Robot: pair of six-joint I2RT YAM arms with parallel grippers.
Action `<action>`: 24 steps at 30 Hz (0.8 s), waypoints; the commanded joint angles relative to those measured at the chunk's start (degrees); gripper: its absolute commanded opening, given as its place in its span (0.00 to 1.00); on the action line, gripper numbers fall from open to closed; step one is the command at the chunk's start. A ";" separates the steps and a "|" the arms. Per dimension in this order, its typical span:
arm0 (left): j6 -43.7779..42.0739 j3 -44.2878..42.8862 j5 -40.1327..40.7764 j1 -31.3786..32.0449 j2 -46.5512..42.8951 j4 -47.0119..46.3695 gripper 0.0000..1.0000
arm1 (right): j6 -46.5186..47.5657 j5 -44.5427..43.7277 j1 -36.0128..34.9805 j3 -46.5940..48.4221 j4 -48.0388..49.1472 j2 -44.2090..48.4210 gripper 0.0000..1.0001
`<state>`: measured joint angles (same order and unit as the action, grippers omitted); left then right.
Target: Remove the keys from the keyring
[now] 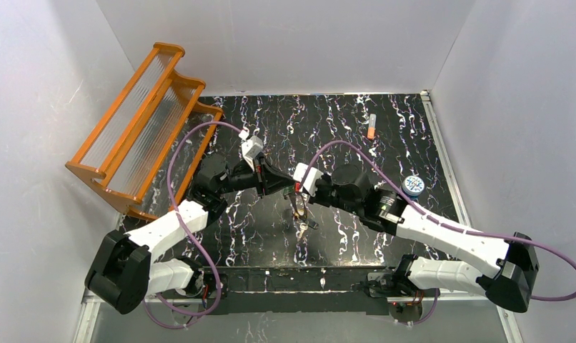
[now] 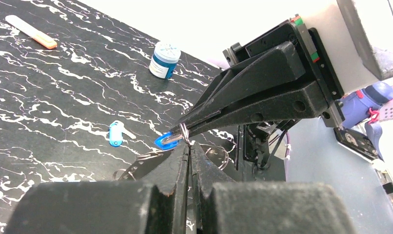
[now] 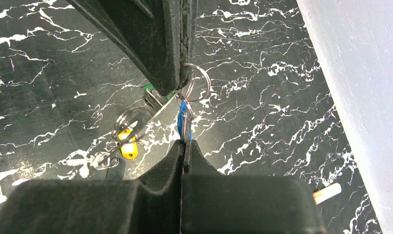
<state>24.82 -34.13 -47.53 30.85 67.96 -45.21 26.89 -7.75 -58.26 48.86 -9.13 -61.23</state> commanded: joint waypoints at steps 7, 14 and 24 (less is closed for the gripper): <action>9.48 2.35 -1.32 -0.27 -1.53 -17.61 0.00 | -1.93 -1.55 -0.42 -7.37 12.57 2.16 0.01; 12.20 3.55 -0.79 -0.27 -0.93 -23.08 0.00 | -3.76 2.43 -0.41 -7.92 14.75 2.25 0.01; 13.89 4.73 -0.28 -0.27 -0.40 -28.79 0.00 | -5.05 8.39 -0.35 -7.14 15.72 2.40 0.01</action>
<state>37.78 -28.75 -47.94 30.48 68.18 -65.52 23.66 -4.16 -58.63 41.01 7.99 -58.50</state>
